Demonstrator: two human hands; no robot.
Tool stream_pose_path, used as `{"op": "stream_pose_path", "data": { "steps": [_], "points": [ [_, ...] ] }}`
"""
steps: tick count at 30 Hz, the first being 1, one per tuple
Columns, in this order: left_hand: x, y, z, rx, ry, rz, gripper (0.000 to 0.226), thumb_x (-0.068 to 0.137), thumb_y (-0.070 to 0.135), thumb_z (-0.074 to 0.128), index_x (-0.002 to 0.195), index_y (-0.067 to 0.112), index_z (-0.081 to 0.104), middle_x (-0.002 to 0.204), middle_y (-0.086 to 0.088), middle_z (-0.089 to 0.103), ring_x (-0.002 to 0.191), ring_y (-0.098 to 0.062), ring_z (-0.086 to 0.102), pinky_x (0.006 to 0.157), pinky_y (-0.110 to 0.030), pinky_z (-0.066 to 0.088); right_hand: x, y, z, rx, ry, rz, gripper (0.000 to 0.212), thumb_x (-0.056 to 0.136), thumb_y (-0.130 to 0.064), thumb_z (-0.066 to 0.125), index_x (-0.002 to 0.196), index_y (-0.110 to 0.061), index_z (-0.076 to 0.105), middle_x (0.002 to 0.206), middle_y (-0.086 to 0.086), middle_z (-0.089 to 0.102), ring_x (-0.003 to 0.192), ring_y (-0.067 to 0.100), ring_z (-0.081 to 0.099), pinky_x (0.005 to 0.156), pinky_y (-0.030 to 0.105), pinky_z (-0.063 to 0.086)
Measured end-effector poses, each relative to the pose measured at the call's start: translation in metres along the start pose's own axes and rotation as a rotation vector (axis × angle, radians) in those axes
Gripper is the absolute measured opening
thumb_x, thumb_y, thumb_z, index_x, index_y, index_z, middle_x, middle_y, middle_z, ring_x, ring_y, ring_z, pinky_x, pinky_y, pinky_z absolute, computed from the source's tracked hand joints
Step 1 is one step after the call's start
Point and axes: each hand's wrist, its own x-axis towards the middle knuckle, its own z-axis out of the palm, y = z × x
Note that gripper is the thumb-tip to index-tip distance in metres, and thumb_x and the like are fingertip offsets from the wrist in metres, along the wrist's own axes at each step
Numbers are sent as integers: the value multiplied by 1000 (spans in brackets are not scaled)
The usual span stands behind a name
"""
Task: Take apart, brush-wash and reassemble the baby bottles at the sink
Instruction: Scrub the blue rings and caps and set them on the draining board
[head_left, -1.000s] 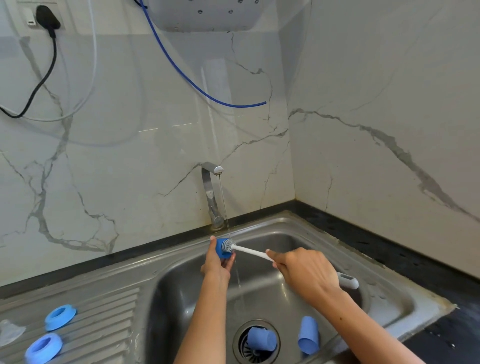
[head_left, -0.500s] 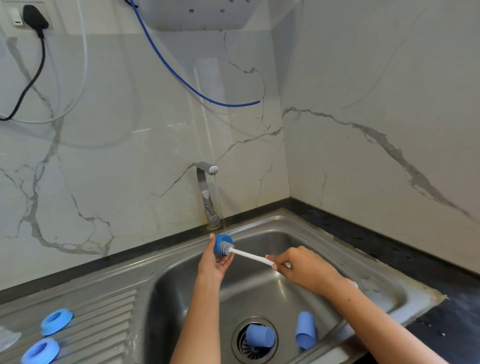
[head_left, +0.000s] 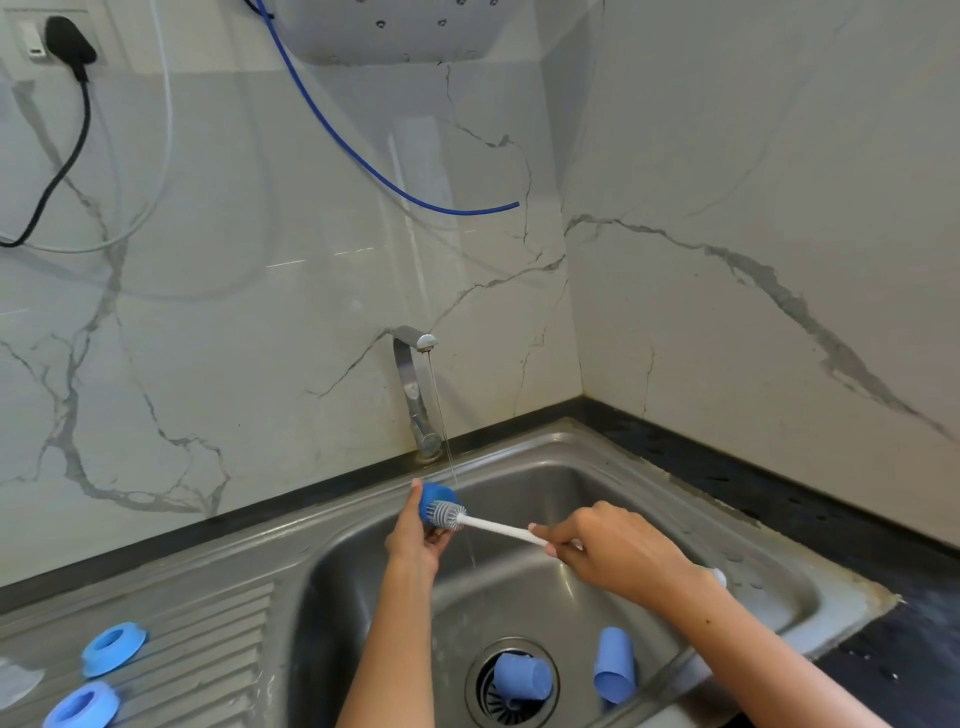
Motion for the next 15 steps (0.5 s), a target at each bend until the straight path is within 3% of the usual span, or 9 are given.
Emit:
{"op": "stream_pose_path", "data": {
  "steps": [4, 7, 11, 13, 15],
  "points": [
    [-4, -7, 12, 97, -67, 11, 38, 80, 28, 73, 103, 4, 54, 100, -20, 60, 90, -29, 62, 82, -40, 55, 2, -1, 6, -31, 71, 111, 39, 102, -37, 37, 140, -40, 47, 103, 0, 67, 80, 20, 59, 67, 28, 41],
    [-6, -8, 16, 74, -93, -13, 36, 84, 28, 70, 104, 4, 52, 97, -20, 60, 86, -29, 61, 86, -40, 51, -1, -3, 5, -104, 74, 138, 41, 104, -35, 33, 144, -39, 40, 105, 4, 66, 89, 26, 62, 71, 33, 43],
    [-3, -3, 16, -3, -87, -38, 39, 88, 29, 65, 109, 3, 47, 96, -21, 57, 83, -30, 60, 87, -43, 49, -4, -13, 4, -164, 94, 124, 43, 105, -30, 32, 146, -38, 36, 100, 8, 65, 81, 30, 59, 66, 34, 39],
    [-2, -5, 16, -25, -56, -28, 46, 86, 30, 67, 118, 2, 47, 102, -22, 58, 87, -32, 61, 85, -43, 51, -3, -16, 7, -73, 78, 162, 40, 104, -33, 35, 144, -37, 41, 100, 5, 66, 81, 27, 61, 66, 32, 40],
    [-2, -7, 15, -86, -33, -17, 57, 84, 30, 69, 126, 1, 47, 117, -25, 58, 91, -33, 63, 77, -45, 57, 2, -17, 14, 267, 34, 240, 35, 102, -34, 43, 136, -34, 53, 86, 0, 65, 63, 17, 56, 57, 26, 41]
  ]
}}
